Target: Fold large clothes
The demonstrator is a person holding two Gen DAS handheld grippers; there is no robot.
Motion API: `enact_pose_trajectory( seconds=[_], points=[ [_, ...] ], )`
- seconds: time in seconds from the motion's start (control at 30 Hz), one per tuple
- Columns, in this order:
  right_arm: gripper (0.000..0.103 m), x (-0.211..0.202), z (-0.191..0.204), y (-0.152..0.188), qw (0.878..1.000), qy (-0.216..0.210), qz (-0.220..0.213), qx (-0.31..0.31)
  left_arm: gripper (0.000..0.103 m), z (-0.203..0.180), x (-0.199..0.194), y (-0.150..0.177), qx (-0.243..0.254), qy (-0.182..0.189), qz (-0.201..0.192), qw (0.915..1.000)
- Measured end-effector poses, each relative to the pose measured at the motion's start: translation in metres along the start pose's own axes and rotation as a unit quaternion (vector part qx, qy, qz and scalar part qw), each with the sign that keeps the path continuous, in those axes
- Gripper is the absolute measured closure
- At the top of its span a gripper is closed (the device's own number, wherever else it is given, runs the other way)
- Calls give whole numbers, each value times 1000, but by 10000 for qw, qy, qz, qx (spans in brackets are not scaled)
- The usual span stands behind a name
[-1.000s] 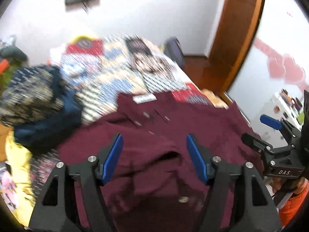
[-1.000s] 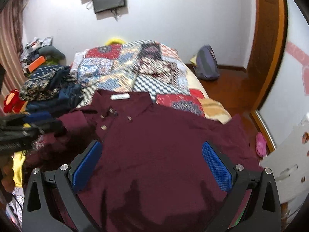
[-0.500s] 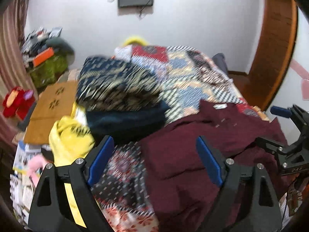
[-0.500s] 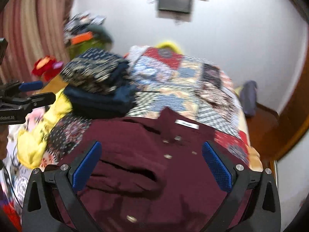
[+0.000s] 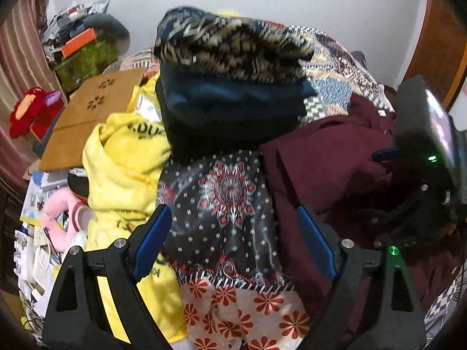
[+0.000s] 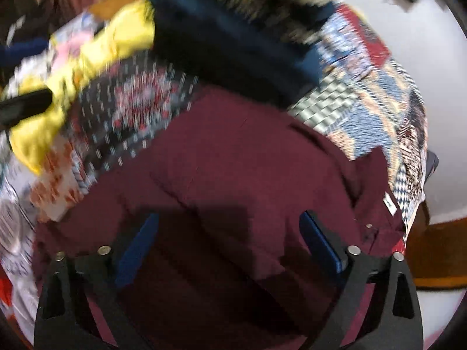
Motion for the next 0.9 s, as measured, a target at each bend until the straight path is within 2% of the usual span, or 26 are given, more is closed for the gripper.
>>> enact_pose_trajectory(
  seconds=[0.07, 0.13, 0.17, 0.23, 0.33, 0.4, 0.53, 0.7, 0.73, 0.8, 0.83, 0.9],
  points=[
    [28, 13, 2, -3, 9997, 97, 216, -92, 16, 0, 8, 4, -19, 42, 98, 9999],
    [44, 20, 1, -4, 9995, 154, 238, -106, 16, -1, 14, 6, -31, 99, 188, 9998],
    [48, 19, 0, -3, 9998, 77, 130, -128, 16, -2, 16, 7, -29, 106, 217, 9997],
    [76, 15, -1, -3, 9999, 101, 9, -110, 16, -5, 20, 9, 15, 69, 263, 9996],
    [93, 0, -13, 3, 9993, 25, -352, 113, 16, -11, 22, 9, 76, 45, 298, 9995],
    [95, -18, -32, 12, 9960, -279, -726, 442, 16, -16, 23, 9, 98, 82, 319, 9994],
    [95, -58, -65, 36, 9853, -359, -1374, 951, 16, -30, 22, 5, 202, 103, 329, 9992],
    [95, -118, -127, 93, 9549, -455, -2297, 1827, 16, -55, 23, -3, 415, 136, 364, 9984],
    [95, -122, -136, 96, 9498, -474, -2401, 1950, 16, -61, 25, -4, 468, 179, 409, 9979],
    [95, -140, -162, 128, 9329, -392, -2698, 2351, 16, -71, 30, -4, 540, 207, 503, 9971],
    [95, -141, -166, 131, 9286, -351, -2761, 2455, 16, -77, 34, -4, 590, 198, 566, 9965],
    [95, -145, -191, 159, 9141, -275, -2889, 2832, 16, -86, 40, -2, 668, 138, 670, 9954]
  ],
)
Point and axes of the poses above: each gripper's, at about its wrist camera, not at the fingertips, and x roughly the way its jaws point, z to its left, y to its underside, the point moved 3 cm from there along x, roughly the way its jaws point, and after that the axes turned 14 degrees about z, right-handed, at the moved point
